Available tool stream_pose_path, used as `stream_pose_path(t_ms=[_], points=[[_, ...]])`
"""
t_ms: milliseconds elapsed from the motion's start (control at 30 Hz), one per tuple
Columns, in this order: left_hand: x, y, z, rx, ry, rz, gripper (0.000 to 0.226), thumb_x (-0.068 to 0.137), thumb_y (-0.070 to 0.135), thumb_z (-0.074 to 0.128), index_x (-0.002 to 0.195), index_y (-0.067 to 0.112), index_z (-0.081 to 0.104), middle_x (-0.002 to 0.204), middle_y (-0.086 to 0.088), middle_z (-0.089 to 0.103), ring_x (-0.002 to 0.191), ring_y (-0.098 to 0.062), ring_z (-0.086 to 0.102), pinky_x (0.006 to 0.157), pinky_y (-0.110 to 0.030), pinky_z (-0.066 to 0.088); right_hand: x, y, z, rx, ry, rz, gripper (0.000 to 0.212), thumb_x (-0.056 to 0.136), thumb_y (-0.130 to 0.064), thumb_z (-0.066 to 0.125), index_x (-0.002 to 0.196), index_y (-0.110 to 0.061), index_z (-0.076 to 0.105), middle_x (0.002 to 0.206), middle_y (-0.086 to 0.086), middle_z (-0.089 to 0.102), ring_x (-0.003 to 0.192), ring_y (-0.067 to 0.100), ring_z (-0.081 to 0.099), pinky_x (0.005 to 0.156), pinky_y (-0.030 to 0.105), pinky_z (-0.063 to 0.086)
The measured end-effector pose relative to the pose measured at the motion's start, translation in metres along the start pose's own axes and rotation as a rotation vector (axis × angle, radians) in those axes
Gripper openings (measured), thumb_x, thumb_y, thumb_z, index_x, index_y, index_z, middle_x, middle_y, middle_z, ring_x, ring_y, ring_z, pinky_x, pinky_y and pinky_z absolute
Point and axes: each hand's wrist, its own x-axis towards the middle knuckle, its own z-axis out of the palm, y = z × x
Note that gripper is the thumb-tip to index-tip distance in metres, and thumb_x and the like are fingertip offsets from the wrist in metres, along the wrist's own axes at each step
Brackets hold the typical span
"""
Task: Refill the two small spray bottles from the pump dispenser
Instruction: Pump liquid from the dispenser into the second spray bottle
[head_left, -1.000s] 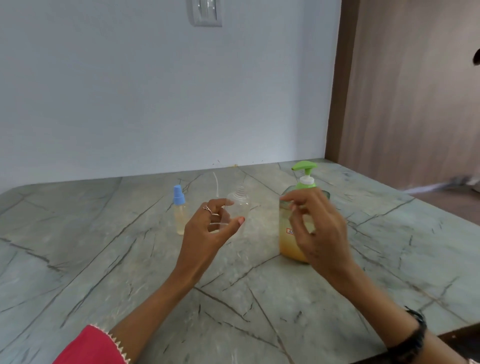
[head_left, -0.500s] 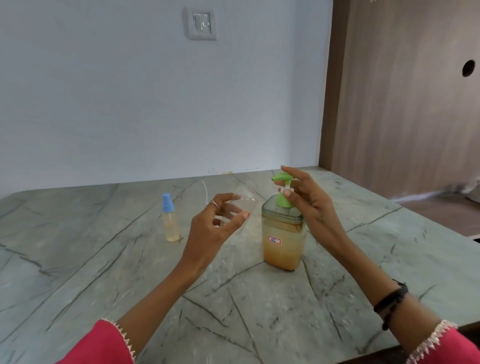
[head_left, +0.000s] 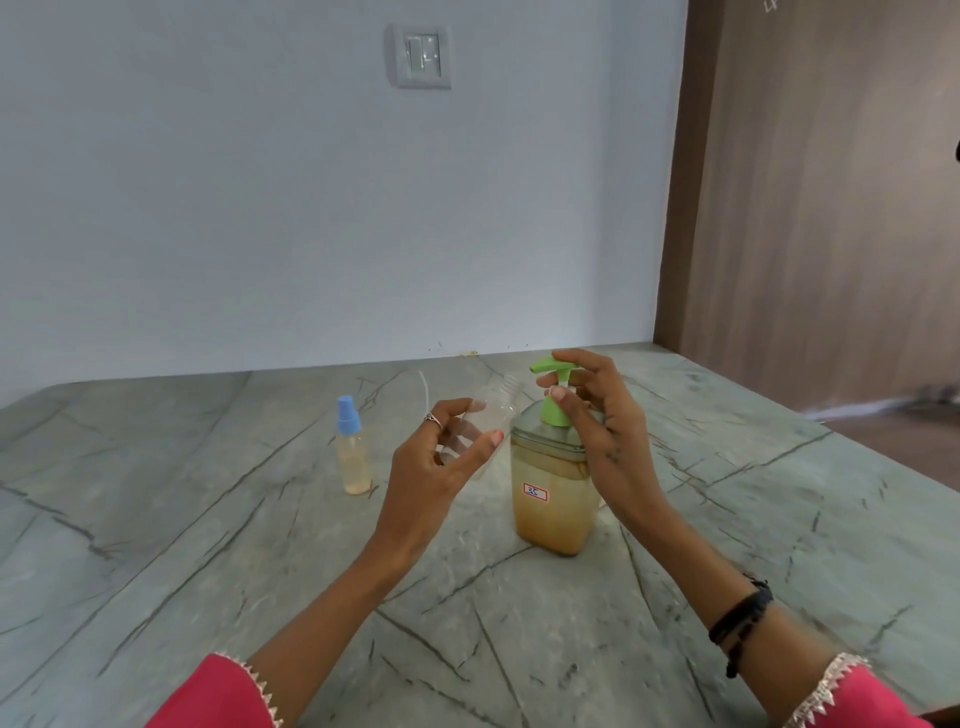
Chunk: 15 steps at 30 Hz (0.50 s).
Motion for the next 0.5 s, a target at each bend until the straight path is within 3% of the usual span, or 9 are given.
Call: stream_pose_path(t_ms=[167,267,400,500], points=[[0.005,-0.002,-0.006,0.03,0.002,0.011,0.031,0.069,0.048,0.061,0.098,0.039,0.057,0.08,0.012,0.06,0.071,0.005,0.055,0.062,-0.012,0.047,0.001,0.003,0.01,-0.051,0.043,-0.019,0.028,0.096,-0.019,0.055,0.118,-0.036,0.051,0.104,-0.012,0.07,0.105,0.011,0.063,0.084,0.031,0.053],[0.005,0.0,-0.007,0.029,0.005,0.018,0.03,0.068,0.047,0.062,0.098,0.041,0.057,0.079,0.013,0.06,0.069,0.004,0.054,0.061,-0.013,0.048,0.0,0.005,0.014,-0.121,0.093,-0.032,0.029,0.093,-0.032,0.055,0.12,-0.041,0.05,0.104,-0.005,0.07,0.103,0.009,0.063,0.084,0.038,0.055],[0.005,0.0,-0.008,0.042,0.001,0.019,0.033,0.068,0.048,0.062,0.1,0.04,0.058,0.082,0.011,0.06,0.069,0.004,0.055,0.063,-0.014,0.049,-0.001,0.006,0.018,-0.205,0.135,-0.085,0.028,0.089,-0.036,0.057,0.115,-0.045,0.05,0.1,-0.005,0.069,0.089,0.005,0.063,0.072,0.031,0.055],[0.006,-0.002,-0.009,0.049,-0.014,0.01,0.034,0.067,0.05,0.062,0.1,0.043,0.057,0.086,0.01,0.062,0.073,0.003,0.057,0.066,-0.018,0.052,0.001,0.007,0.018,-0.217,0.14,-0.159,0.024,0.089,-0.032,0.058,0.112,-0.035,0.054,0.099,-0.008,0.068,0.08,0.002,0.062,0.064,0.02,0.051]])
